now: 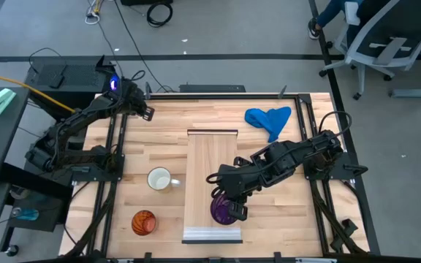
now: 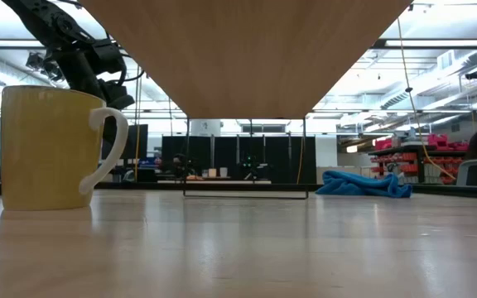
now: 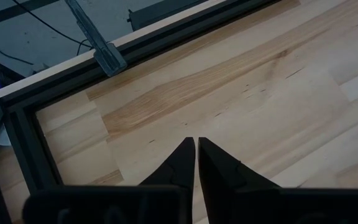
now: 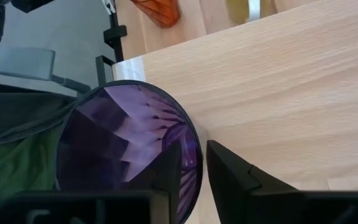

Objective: Stack small to large cups/mugs on shelf
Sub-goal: Put the purple cup on the shelf

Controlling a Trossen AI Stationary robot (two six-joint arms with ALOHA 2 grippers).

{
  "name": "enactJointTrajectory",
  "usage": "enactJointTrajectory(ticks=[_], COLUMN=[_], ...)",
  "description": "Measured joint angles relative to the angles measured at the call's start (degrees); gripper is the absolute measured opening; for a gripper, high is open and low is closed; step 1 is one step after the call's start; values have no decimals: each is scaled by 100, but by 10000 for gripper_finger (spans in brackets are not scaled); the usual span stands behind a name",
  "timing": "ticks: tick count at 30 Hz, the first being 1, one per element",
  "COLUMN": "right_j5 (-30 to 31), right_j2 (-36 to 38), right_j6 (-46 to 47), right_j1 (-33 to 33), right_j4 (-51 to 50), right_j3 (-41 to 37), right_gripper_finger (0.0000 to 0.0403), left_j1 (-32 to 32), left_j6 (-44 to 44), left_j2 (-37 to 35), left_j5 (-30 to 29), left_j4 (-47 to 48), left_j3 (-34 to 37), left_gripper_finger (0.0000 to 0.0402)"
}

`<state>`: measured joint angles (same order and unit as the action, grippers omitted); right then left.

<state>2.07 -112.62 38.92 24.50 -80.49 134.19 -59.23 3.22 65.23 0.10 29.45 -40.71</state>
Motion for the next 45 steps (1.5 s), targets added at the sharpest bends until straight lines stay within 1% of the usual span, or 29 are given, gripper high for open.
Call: enactJointTrajectory(ticks=[8, 13, 16, 18, 21, 23, 27, 30, 32, 35, 37, 40, 41, 43, 45], right_j5=[0, 7, 125, 413, 1226, 1725, 2567, 3033, 3235, 3499, 3512, 3503, 3500, 3558, 3902], right_j2=[15, 201, 399, 591, 963, 1217, 1568, 1721, 1795, 1805, 1759, 1599, 1532, 1405, 1297], right_j6=[-183, -268, -157, 104, 674, 983, 1436, 1831, 2240, 3233, 3966, 5344, 5646, 5893, 5887], right_j1=[-55, -77, -76, -45, 133, 322, 981, 1546, 1884, 2331, 2616, 3001, 3103, 3238, 3295], right_j4=[212, 219, 88, -263, -963, -927, -942, -950, -938, -942, -950, -874, -719, -157, 611], right_j3=[0, 8, 13, 13, 15, -61, -252, -620, -1036, -1859, -2543, -3631, -3975, -4587, -5081], right_gripper_finger=[105, 106, 101, 94, 80, 69, 40, 10, 6, 9, 5, 5, 5, 3, 3], left_j1=[-1, -1, -2, -2, 0, -2, -1, -2, 0, 0, -1, -2, 0, -2, -1], left_j6=[0, 0, 0, 0, 0, 0, 0, 0, 1, 0, 2, 2, 2, 2, 5], left_j2=[0, 0, 0, 0, 0, 0, 0, 0, 0, 0, 0, 0, 0, 0, 0], left_j5=[-2, -1, 0, -1, 0, 0, -2, 0, 0, 0, 0, 0, 0, 0, 0], left_j4=[-1, 0, 0, 0, 0, -2, -2, -4, -7, -7, -7, -7, -7, -7, -4], left_j3=[0, 0, 0, 0, 0, 0, 0, 0, 0, 0, 0, 0, 0, 0, 0], left_gripper_finger=[34, 28, 30, 33, 37, 36, 29, 24, 23, 27, 31, 34, 35, 36, 34])
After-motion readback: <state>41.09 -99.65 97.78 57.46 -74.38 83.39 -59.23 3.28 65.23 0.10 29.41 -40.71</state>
